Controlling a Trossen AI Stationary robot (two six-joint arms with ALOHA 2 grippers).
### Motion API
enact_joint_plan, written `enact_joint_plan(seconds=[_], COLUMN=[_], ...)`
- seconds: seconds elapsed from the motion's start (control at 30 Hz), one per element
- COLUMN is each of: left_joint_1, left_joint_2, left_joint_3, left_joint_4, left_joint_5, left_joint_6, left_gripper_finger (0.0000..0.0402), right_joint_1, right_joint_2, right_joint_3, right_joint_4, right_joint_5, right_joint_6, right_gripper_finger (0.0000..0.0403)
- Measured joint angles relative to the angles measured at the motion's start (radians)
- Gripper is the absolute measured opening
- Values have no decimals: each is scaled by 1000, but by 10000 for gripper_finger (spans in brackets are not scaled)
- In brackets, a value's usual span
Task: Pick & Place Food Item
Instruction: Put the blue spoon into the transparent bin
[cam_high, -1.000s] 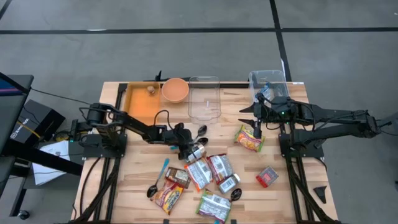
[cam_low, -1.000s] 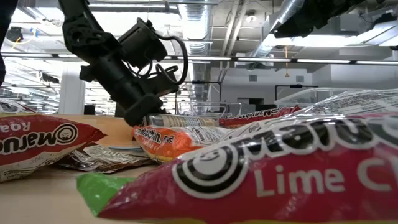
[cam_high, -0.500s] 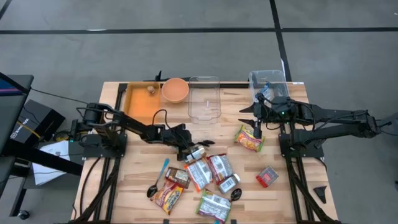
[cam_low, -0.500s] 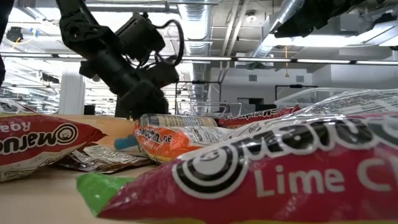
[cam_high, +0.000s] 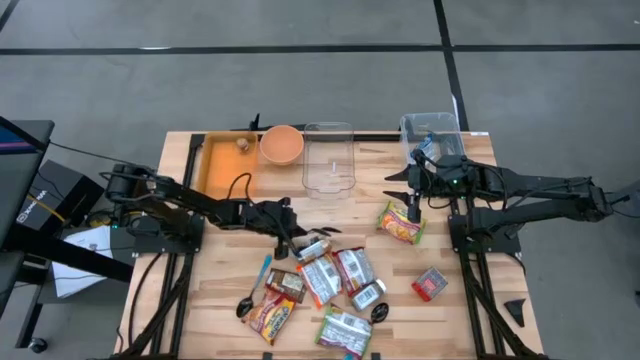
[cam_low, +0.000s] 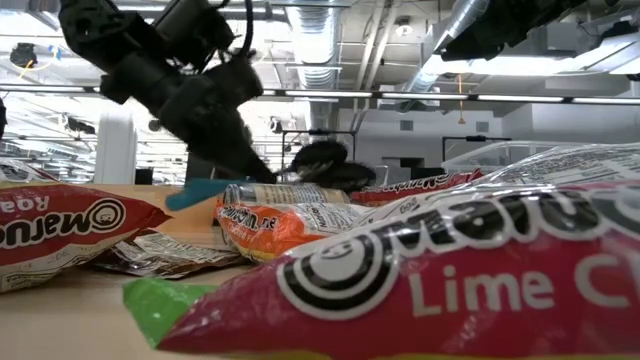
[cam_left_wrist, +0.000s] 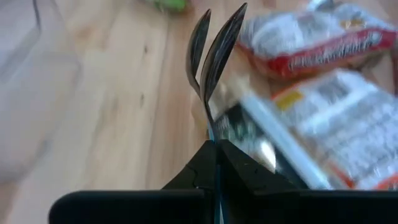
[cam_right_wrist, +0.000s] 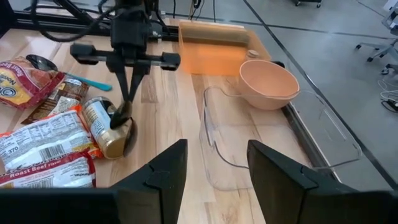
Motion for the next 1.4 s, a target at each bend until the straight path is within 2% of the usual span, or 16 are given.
enact_joint_plan(seconds=[0.27, 0.67, 0.87, 1.07, 1.3, 1.4], left_joint_1=[0, 1, 1, 1, 1, 1], left_joint_2=[3, 3, 3, 3, 3, 3], left_joint_3=[-17, -17, -17, -17, -17, -17], left_joint_4=[9, 41, 44, 41, 39, 24], left_joint_5=[8, 8, 8, 8, 5, -30], left_joint_6=[-6, 23, 23, 29, 31, 28], left_gripper_finger=[12, 3, 24, 2, 1, 3], right_joint_1=[0, 0, 0, 0, 0, 0], right_joint_2=[0, 0, 0, 0, 0, 0], right_joint_3=[0, 0, 0, 0, 0, 0], right_joint_4=[4, 3, 2, 1, 0, 0], right_joint_5=[0, 0, 0, 0, 0, 0], right_joint_6=[0, 0, -1, -1, -1, -1], right_gripper_finger=[163, 163, 163, 163, 163, 163])
